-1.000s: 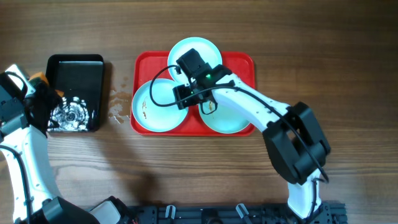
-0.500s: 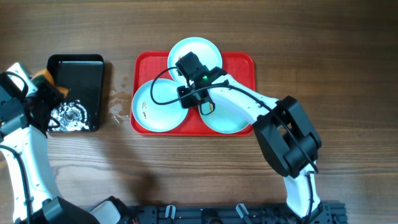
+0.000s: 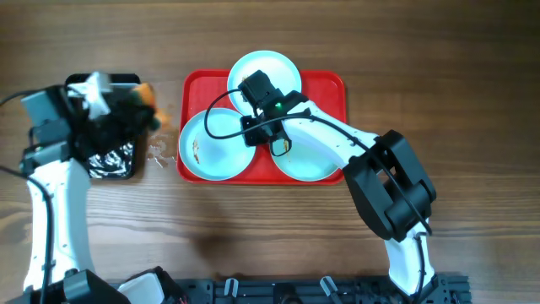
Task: Clean dirty plates on tray and stack at the side
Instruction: 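Scrub the left plate with the sponge in the left gripper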
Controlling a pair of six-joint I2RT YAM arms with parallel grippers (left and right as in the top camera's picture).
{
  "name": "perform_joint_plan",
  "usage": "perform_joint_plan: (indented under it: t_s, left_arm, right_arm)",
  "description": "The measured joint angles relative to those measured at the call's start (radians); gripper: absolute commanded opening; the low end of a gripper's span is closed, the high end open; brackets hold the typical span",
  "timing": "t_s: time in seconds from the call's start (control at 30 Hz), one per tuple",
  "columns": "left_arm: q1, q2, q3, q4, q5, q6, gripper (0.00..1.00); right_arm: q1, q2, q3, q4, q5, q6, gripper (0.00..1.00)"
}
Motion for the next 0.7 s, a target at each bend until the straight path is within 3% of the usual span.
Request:
perform_joint_plan:
  t_s: [0.1, 0.37, 0.57, 0.7]
  left_arm:
    - [-0.196, 0.078, -0.003, 0.008, -0.077, -0.006, 0.04]
    - [-0.326, 0.31, -0.01, 0.021, -0.128, -0.04, 0.04]
    - [-0.453, 0.391, -0.011, 0.025, -0.173, -0.044, 0.04]
    - [-0.458, 0.395, -0.011, 0.017, -0.253, -0.044, 0.04]
  right_arm:
    - [-0.004, 0.0, 0.0, -0.001, -0.044, 0.016, 0.04]
    - [-0.004, 0.0, 0.0, -0.027, -0.101, 0.042, 0.04]
    - [-0.004, 0.0, 0.0, -0.027, -0.108, 0.104, 0.04]
    - [-0.004, 0.0, 0.0, -0.029, -0.08, 0.115, 0.04]
